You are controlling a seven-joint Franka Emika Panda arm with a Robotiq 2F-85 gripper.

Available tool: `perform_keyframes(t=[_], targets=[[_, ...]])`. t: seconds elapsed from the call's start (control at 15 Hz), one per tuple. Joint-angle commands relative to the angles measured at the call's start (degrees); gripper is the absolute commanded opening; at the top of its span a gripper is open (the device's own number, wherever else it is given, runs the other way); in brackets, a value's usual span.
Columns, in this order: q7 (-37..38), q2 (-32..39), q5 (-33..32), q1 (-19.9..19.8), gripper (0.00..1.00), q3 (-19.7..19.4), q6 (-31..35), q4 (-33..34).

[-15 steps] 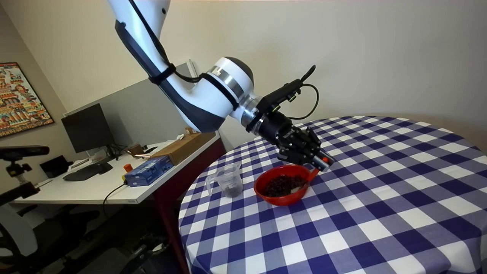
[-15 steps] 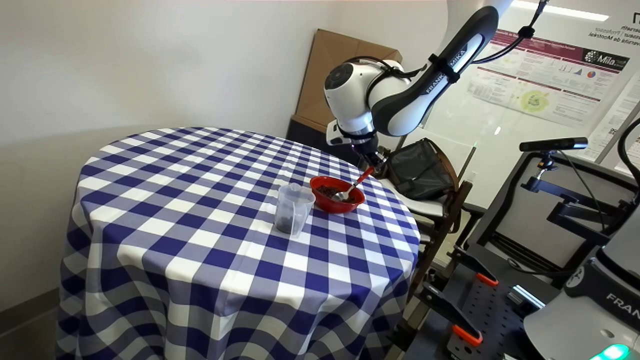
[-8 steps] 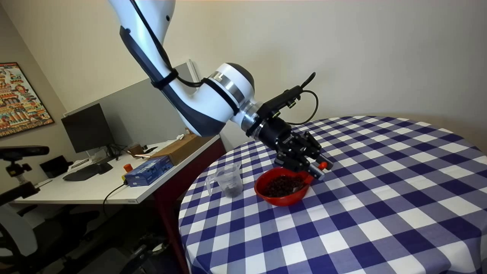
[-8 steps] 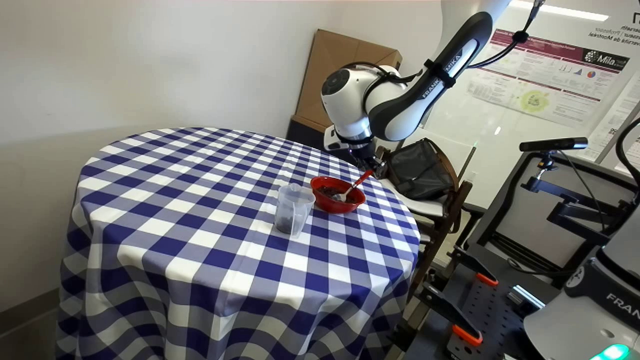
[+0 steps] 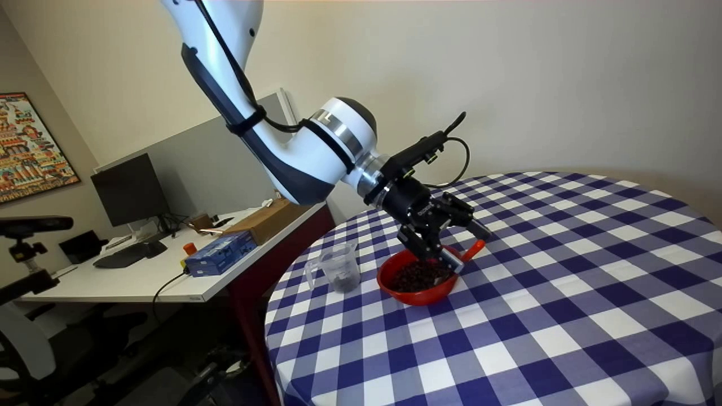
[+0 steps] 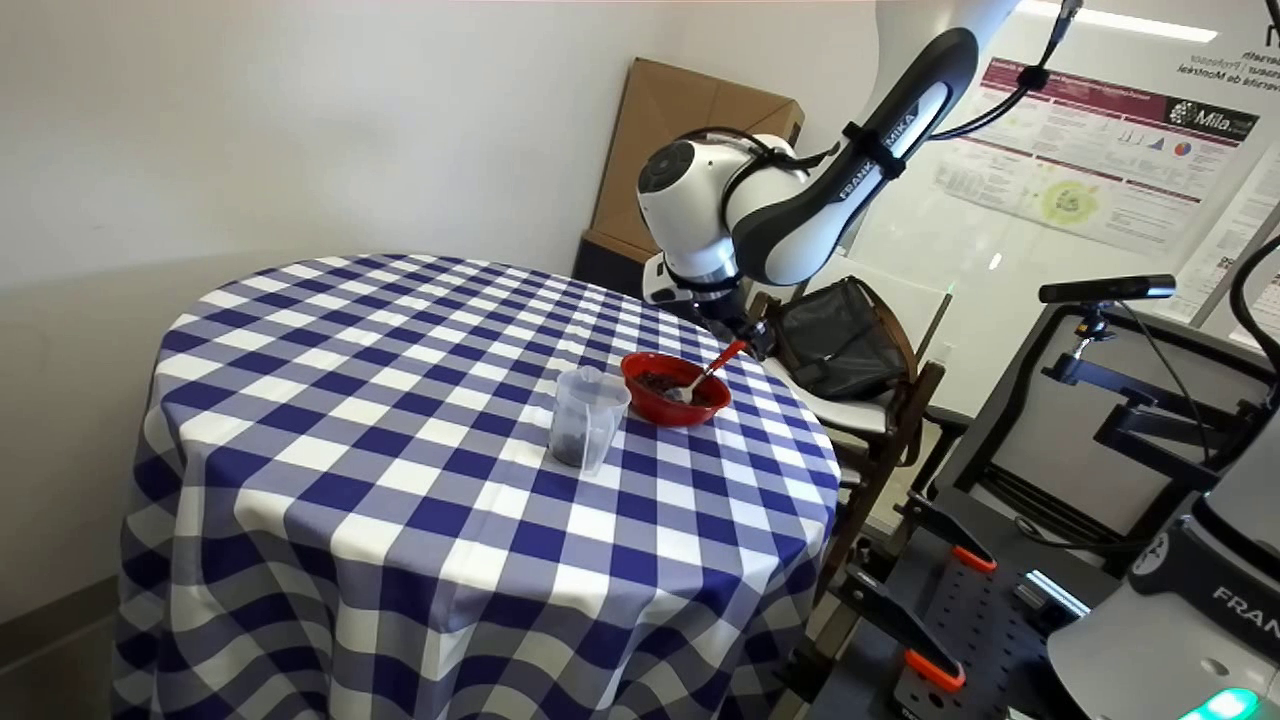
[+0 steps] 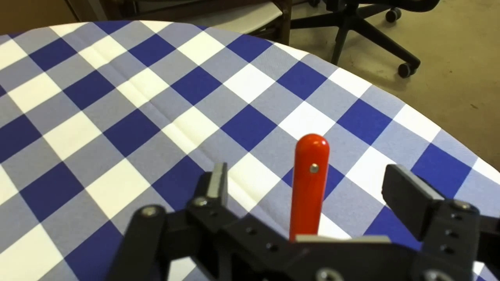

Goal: Put a spoonful of the contents of the bowl into the jug

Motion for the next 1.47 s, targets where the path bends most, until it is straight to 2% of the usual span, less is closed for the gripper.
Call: perform_keyframes(t=[0.0, 0.33, 0.6, 1.0, 1.2, 1.4], targets=[[-1.87, -0.41, 2.32, -0.40, 1.00, 1.21, 0.91, 0.66], [-3.54, -4.10, 8.65, -0.33, 1.00, 3.86, 2.95, -0.93], [-5.02, -9.51, 16.86, -0.29, 1.00, 5.73, 5.23, -2.00], [-7.14, -21.53, 35.29, -0.15, 1.00, 6.10, 8.32, -3.56], [-6.41, -28.08, 45.78, 1.20, 1.00, 5.38, 7.22, -4.68], [-2.68, -33.47, 54.07, 2.69, 1.00, 4.66, 4.46, -5.61]])
